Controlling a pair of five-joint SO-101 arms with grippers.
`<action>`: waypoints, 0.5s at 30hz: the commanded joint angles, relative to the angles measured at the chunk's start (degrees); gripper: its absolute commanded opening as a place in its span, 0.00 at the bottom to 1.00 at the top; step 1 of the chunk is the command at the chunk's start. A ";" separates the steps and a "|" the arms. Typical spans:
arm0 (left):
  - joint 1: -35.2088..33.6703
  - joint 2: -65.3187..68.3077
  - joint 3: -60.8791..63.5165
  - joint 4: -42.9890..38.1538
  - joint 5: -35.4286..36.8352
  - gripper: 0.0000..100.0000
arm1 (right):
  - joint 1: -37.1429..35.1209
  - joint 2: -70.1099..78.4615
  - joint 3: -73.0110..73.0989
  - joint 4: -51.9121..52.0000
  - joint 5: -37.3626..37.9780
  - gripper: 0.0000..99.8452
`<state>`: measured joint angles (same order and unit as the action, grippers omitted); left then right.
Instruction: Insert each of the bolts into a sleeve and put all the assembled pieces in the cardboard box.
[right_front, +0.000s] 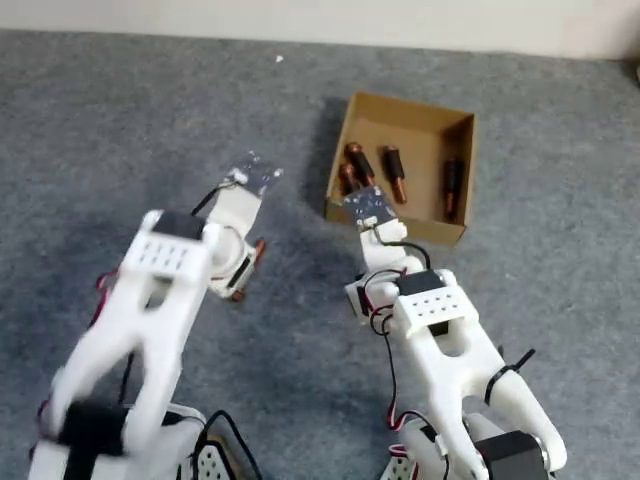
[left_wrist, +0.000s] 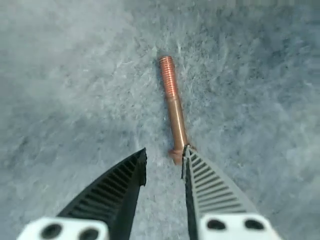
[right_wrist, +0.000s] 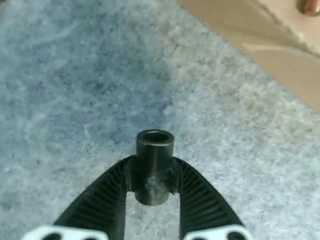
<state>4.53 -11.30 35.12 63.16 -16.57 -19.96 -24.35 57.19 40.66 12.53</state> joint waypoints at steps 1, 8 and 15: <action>1.19 10.07 -7.69 -0.88 -0.62 0.14 | 0.75 -2.15 -0.13 -1.19 -0.44 0.00; 1.19 24.31 -15.60 -0.70 -0.53 0.14 | 0.75 -2.15 -0.04 -1.19 -0.35 0.00; 2.15 27.03 -17.89 -0.70 -0.44 0.05 | 0.75 -2.15 -0.04 -1.19 -0.35 0.00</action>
<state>5.23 15.43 19.30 63.25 -16.57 -19.96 -24.35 57.36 40.66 12.53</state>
